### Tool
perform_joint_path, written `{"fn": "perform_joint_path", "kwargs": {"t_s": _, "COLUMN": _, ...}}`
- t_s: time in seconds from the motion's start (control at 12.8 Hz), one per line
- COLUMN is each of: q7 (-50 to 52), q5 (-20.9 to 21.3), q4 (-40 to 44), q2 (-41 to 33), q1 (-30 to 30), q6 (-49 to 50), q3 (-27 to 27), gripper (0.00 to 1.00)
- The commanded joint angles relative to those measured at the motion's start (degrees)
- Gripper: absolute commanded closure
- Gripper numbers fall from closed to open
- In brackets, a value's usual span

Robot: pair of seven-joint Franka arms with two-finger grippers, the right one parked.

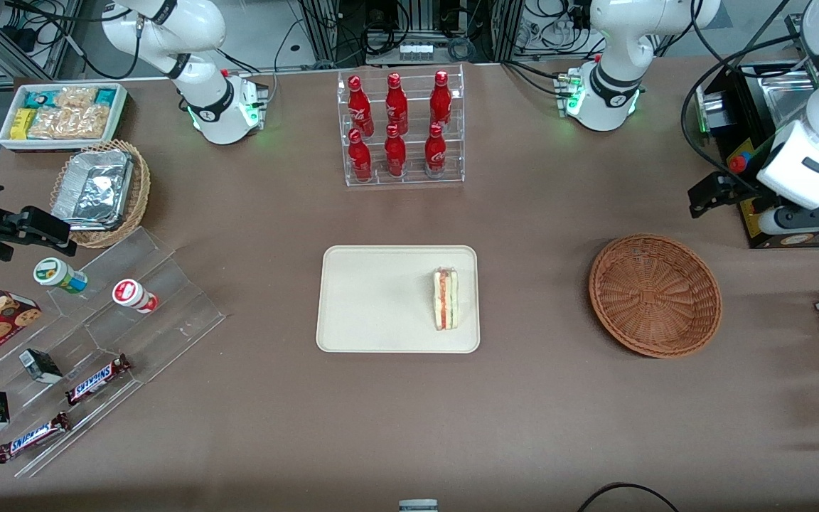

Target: Place sandwich from basket to tray

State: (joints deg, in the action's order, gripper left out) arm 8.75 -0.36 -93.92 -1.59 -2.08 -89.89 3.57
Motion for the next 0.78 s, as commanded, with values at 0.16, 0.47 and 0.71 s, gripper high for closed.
{"fn": "perform_joint_path", "kwargs": {"t_s": 0.16, "q7": -1.3, "q5": -0.9, "q4": 1.6, "q2": -0.3, "q1": -1.9, "q6": 2.9, "q3": -1.8, "gripper": 0.0}}
{"fn": "perform_joint_path", "kwargs": {"t_s": 0.47, "q7": -1.4, "q5": -0.3, "q4": 1.3, "q2": -0.4, "q1": -2.3, "q6": 2.9, "q3": -1.7, "gripper": 0.0}}
{"fn": "perform_joint_path", "kwargs": {"t_s": 0.71, "q7": -1.3, "q5": 0.5, "q4": 1.3, "q2": -0.4, "q1": -2.3, "q6": 3.0, "q3": -1.5, "gripper": 0.0}}
